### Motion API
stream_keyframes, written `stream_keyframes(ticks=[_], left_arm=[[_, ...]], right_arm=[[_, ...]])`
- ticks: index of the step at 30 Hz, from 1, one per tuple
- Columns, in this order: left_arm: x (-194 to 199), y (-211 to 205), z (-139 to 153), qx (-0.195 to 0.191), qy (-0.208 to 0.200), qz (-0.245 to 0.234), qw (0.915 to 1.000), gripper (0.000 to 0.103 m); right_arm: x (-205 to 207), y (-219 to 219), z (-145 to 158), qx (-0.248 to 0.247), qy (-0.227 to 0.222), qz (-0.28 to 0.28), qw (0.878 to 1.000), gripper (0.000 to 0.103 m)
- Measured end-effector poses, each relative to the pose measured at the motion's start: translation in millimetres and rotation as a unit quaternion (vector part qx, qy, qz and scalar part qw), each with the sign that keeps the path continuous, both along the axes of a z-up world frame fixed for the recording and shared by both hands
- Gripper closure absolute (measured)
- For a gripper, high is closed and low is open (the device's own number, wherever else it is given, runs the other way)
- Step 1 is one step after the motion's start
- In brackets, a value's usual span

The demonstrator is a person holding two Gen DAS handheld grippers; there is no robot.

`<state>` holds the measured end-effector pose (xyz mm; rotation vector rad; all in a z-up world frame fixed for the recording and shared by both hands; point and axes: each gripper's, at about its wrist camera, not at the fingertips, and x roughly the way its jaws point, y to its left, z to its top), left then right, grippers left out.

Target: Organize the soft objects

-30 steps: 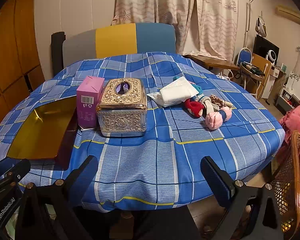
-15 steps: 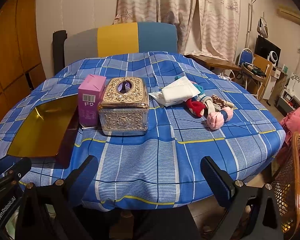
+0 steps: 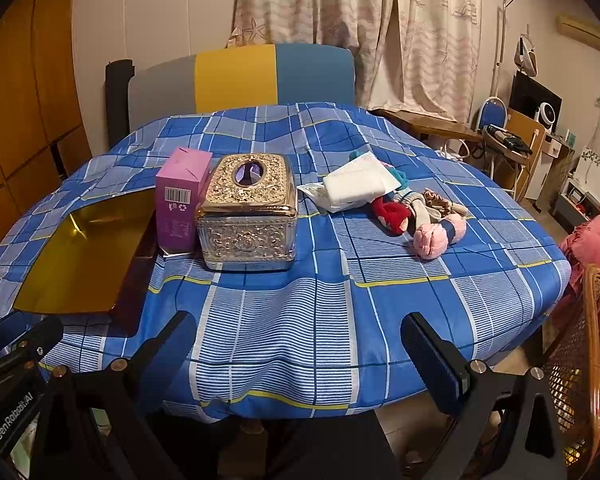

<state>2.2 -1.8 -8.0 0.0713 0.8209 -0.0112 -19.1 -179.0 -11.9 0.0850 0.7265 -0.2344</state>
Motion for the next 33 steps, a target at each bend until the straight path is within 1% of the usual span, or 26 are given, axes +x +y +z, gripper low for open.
stream_keyframes(ticks=[18, 26, 33], left_arm=[[0.5, -0.5, -1.4, 0.002, 0.003, -0.002, 1.0, 0.055], [1.5, -0.6, -2.1, 0.002, 0.006, -0.003, 1.0, 0.055], [3.8, 1.7, -4.7, 0.0, 0.01, 0.004, 0.9999, 0.055]], right_arm=[[-0.4, 0.1, -1.2, -0.001, 0.005, 0.001, 1.0, 0.0], [-0.4, 0.7, 0.0, -0.005, -0.001, 0.001, 1.0, 0.0], [-0.7, -2.4, 3.6, 0.004, -0.01, 0.0, 1.0, 0.0]])
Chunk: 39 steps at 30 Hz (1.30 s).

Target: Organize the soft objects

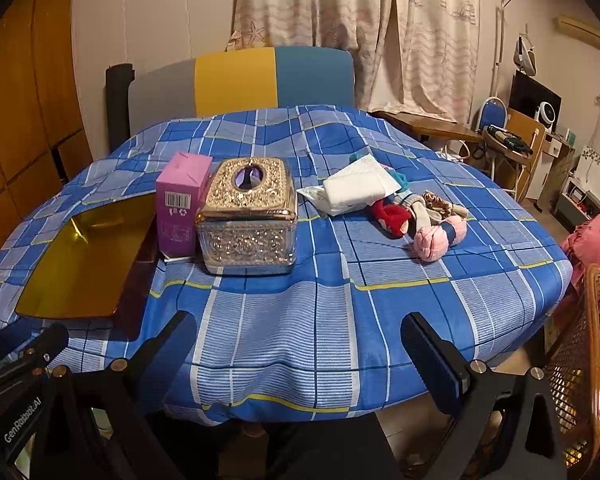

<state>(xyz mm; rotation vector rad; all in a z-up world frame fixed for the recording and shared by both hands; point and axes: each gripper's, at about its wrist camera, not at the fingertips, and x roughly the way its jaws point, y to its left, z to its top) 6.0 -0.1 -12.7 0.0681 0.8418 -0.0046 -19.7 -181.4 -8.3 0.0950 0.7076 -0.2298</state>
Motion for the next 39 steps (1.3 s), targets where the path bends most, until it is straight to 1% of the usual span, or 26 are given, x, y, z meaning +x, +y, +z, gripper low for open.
stream_keyframes(ticks=[3, 5, 7, 8, 10, 11, 12, 13, 14, 15, 16, 17, 19, 20, 22, 23, 24, 26, 27, 28, 30, 31, 32, 34, 36, 39], left_arm=[[4, 3, -4, -0.013, 0.015, -0.001, 0.9998, 0.055], [6, 3, -7, -0.028, 0.026, -0.014, 0.9992, 0.055], [8, 3, -14, -0.062, 0.041, -0.04, 0.9965, 0.055], [9, 4, -18, -0.085, 0.051, -0.053, 0.9937, 0.055], [12, 3, -28, -0.118, 0.075, -0.072, 0.9875, 0.055], [13, 1, -31, -0.121, 0.084, -0.075, 0.9863, 0.055], [15, -4, -35, -0.113, 0.096, -0.078, 0.9858, 0.055], [15, -9, -38, -0.101, 0.103, -0.08, 0.9863, 0.055], [15, -14, -41, -0.085, 0.108, -0.081, 0.9872, 0.055], [15, -21, -44, -0.067, 0.115, -0.083, 0.9876, 0.055], [14, -27, -46, -0.056, 0.12, -0.091, 0.987, 0.055], [12, -35, -48, -0.054, 0.119, -0.107, 0.9857, 0.055], [9, -44, -50, -0.045, 0.114, -0.123, 0.9847, 0.055], [7, -51, -51, -0.035, 0.112, -0.134, 0.984, 0.055], [7, -58, -52, -0.033, 0.118, -0.148, 0.9814, 0.055], [10, -60, -53, -0.04, 0.125, -0.153, 0.9795, 0.055], [15, -61, -56, -0.054, 0.137, -0.157, 0.9765, 0.055], [21, -63, -61, -0.079, 0.157, -0.158, 0.9718, 0.055], [23, -64, -62, -0.087, 0.161, -0.155, 0.9708, 0.055], [26, -64, -63, -0.094, 0.166, -0.152, 0.9698, 0.055], [27, -65, -62, -0.112, 0.169, -0.15, 0.9676, 0.055], [28, -65, -62, -0.121, 0.171, -0.15, 0.9662, 0.055], [30, -65, -63, -0.13, 0.176, -0.151, 0.964, 0.055], [33, -70, -65, -0.141, 0.182, -0.153, 0.961, 0.053], [36, -72, -66, -0.147, 0.188, -0.153, 0.9589, 0.05], [39, -78, -67, -0.155, 0.197, -0.161, 0.9546, 0.049]], right_arm=[[-1, -5, 6, 0.01, -0.022, 0.009, 1.0, 0.0], [2, -8, 10, 0.01, -0.035, 0.021, 0.999, 0.0], [8, -12, 11, 0.001, -0.033, 0.037, 0.999, 0.0], [11, -14, 10, 0.001, -0.03, 0.046, 0.999, 0.0], [19, -26, 1, 0.014, -0.004, 0.053, 0.999, 0.0], [22, -33, -4, 0.028, 0.006, 0.052, 0.998, 0.0], [26, -43, -12, 0.053, 0.02, 0.05, 0.997, 0.0], [32, -66, -27, 0.102, 0.047, 0.037, 0.993, 0.0], [34, -77, -35, 0.112, 0.057, 0.028, 0.992, 0.0], [34, -77, -35, 0.112, 0.057, 0.028, 0.992, 0.0], [36, -87, -41, 0.113, 0.065, 0.02, 0.991, 0.0], [39, -99, -50, 0.112, 0.077, 0.009, 0.991, 0.0], [43, -122, -61, 0.121, 0.091, -0.007, 0.989, 0.0], [46, -138, -66, 0.131, 0.092, -0.021, 0.987, 0.0], [49, -170, -68, 0.143, 0.091, -0.053, 0.984, 0.0], [51, -182, -66, 0.14, 0.084, -0.065, 0.984, 0.001], [54, -199, -63, 0.127, 0.072, -0.083, 0.986, 0.002], [65, -223, -56, 0.113, 0.058, -0.103, 0.986, 0.003], [71, -232, -56, 0.114, 0.053, -0.107, 0.986, 0.004], [77, -243, -55, 0.119, 0.048, -0.112, 0.985, 0.004], [94, -264, -56, 0.15, 0.044, -0.121, 0.98, 0.007], [100, -273, -59, 0.167, 0.043, -0.125, 0.977, 0.009], [109, -284, -62, 0.19, 0.043, -0.133, 0.972, 0.012], [122, -299, -69, 0.214, 0.045, -0.143, 0.965, 0.013], [136, -306, -76, 0.212, 0.053, -0.155, 0.963, 0.015], [154, -309, -85, 0.205, 0.074, -0.153, 0.964, 0.019]])
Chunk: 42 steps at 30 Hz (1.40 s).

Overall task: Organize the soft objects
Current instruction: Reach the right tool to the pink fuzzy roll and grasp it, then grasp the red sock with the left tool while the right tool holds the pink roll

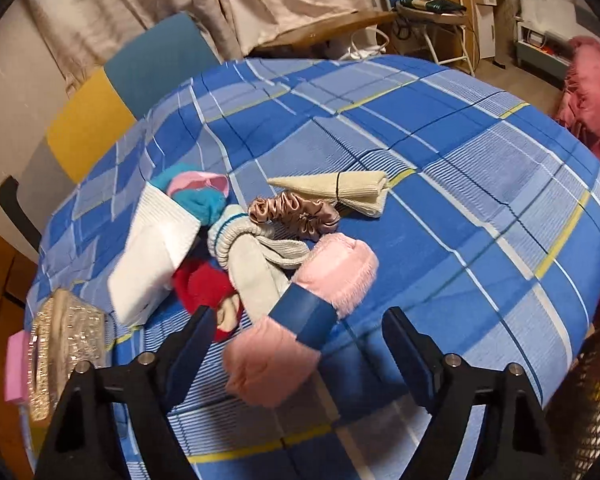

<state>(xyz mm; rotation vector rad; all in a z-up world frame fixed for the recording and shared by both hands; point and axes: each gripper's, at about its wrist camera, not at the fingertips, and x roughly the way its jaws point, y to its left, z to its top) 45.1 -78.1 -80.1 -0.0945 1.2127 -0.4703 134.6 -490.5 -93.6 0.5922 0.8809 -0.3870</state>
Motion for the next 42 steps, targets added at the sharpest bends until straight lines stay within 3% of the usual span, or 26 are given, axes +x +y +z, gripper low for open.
stream_keyframes(ticks=[7, 10, 11, 15, 20, 22, 25, 28, 30, 34, 42], left_arm=[[2, -20, -1, -0.009, 0.014, -0.024, 0.9996, 0.048], [4, -26, -3, -0.016, 0.026, -0.029, 0.9991, 0.046], [5, -30, -4, -0.015, 0.029, -0.032, 0.9989, 0.046], [9, -43, -6, -0.017, 0.042, -0.04, 0.9981, 0.046], [12, -69, -1, -0.003, 0.013, -0.055, 0.9984, 0.048], [19, -83, 2, -0.014, 0.006, -0.063, 0.9979, 0.047], [39, -107, 1, -0.049, 0.032, -0.076, 0.9954, 0.045], [58, -133, 1, -0.048, 0.029, -0.079, 0.9953, 0.037], [71, -153, 3, -0.049, 0.019, -0.082, 0.9953, 0.036], [103, -193, -1, -0.019, -0.009, -0.076, 0.9969, 0.034], [182, -255, -32, 0.019, -0.014, -0.016, 0.9996, 0.034]], right_arm=[[23, -13, -33, 0.063, 0.036, 0.008, 0.997, 0.03], [25, -14, -40, 0.06, 0.038, 0.023, 0.997, 0.042], [25, -14, -40, 0.056, 0.037, 0.03, 0.997, 0.051], [20, -23, -41, 0.085, 0.03, 0.061, 0.994, 0.06], [1, -30, -31, 0.066, 0.029, 0.09, 0.993, 0.061], [-6, -34, -26, 0.04, 0.03, 0.092, 0.994, 0.061], [-13, -42, -25, 0.025, 0.031, 0.086, 0.995, 0.061], [-15, -47, -24, 0.036, 0.028, 0.086, 0.995, 0.061], [-13, -43, -18, 0.017, 0.026, 0.098, 0.995, 0.061], [-12, -35, -7, -0.011, 0.017, 0.122, 0.992, 0.061], [-8, -31, -16, -0.016, 0.046, 0.156, 0.987, 0.061]])
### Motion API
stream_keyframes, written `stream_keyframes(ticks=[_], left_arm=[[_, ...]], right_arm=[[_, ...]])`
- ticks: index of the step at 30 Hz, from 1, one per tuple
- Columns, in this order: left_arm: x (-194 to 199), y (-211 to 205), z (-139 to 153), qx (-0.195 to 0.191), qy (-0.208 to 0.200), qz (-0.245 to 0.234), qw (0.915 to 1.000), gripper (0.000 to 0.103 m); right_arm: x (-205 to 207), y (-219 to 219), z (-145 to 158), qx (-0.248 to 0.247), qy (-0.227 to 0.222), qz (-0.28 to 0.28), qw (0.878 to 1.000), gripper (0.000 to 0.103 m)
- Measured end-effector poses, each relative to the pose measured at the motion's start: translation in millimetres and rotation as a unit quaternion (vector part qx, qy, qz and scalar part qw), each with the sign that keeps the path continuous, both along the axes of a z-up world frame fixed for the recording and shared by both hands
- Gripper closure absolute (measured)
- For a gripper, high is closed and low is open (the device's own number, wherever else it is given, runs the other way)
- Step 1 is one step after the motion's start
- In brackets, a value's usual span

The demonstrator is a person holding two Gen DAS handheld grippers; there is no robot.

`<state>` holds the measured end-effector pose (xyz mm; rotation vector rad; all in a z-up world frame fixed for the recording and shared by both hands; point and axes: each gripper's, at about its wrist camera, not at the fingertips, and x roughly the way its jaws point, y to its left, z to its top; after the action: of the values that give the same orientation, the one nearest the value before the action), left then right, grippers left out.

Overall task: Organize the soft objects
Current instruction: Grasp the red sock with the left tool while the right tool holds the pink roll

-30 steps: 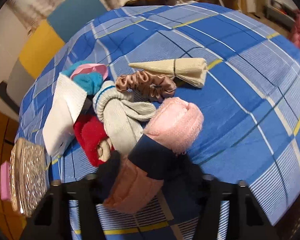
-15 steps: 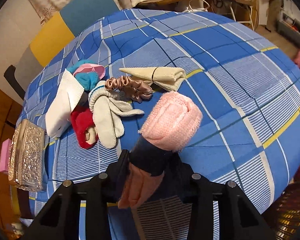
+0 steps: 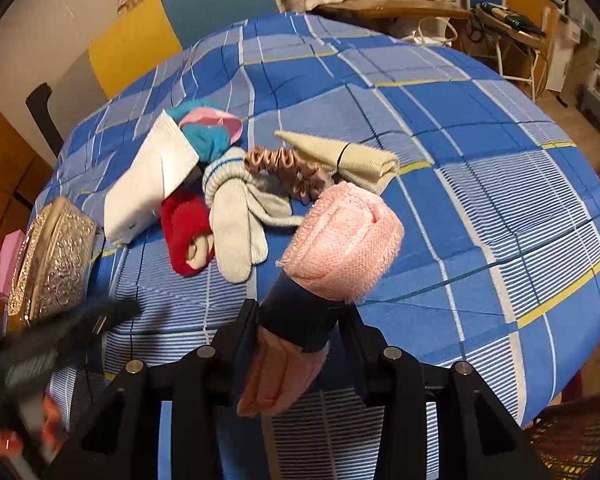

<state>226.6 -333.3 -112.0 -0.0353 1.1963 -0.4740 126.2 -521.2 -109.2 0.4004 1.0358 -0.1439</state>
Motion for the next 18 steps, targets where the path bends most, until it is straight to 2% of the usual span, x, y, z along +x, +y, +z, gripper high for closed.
stream_keyframes(ticks=[4, 7, 11, 13, 14, 15, 16, 18], left_arm=[[28, -17, -8, 0.001, -0.003, 0.02, 0.9998, 0.034], [43, -24, -12, -0.014, -0.008, 0.04, 0.9991, 0.031], [53, -39, -20, 0.003, -0.018, 0.023, 0.9996, 0.026], [56, -39, -21, -0.008, -0.018, 0.017, 0.9996, 0.027], [58, -37, -23, -0.017, -0.016, 0.019, 0.9996, 0.029], [57, -34, -23, -0.025, -0.014, 0.02, 0.9994, 0.039], [56, -32, -23, -0.037, -0.007, 0.02, 0.9991, 0.053], [55, -28, -28, -0.059, 0.013, 0.014, 0.998, 0.066]], right_arm=[[2, 4, -5, -0.007, 0.009, 0.008, 1.0, 0.061], [4, 6, -6, -0.014, 0.011, 0.01, 1.0, 0.061], [8, 6, -7, -0.015, 0.016, 0.012, 1.0, 0.061], [10, 8, -7, -0.016, 0.016, 0.014, 1.0, 0.061], [10, 9, -7, -0.016, 0.016, 0.016, 1.0, 0.061], [10, 10, -7, -0.016, 0.016, 0.017, 1.0, 0.06], [11, 11, -7, -0.016, 0.016, 0.019, 1.0, 0.06], [12, 12, -7, -0.017, 0.017, 0.02, 1.0, 0.059]])
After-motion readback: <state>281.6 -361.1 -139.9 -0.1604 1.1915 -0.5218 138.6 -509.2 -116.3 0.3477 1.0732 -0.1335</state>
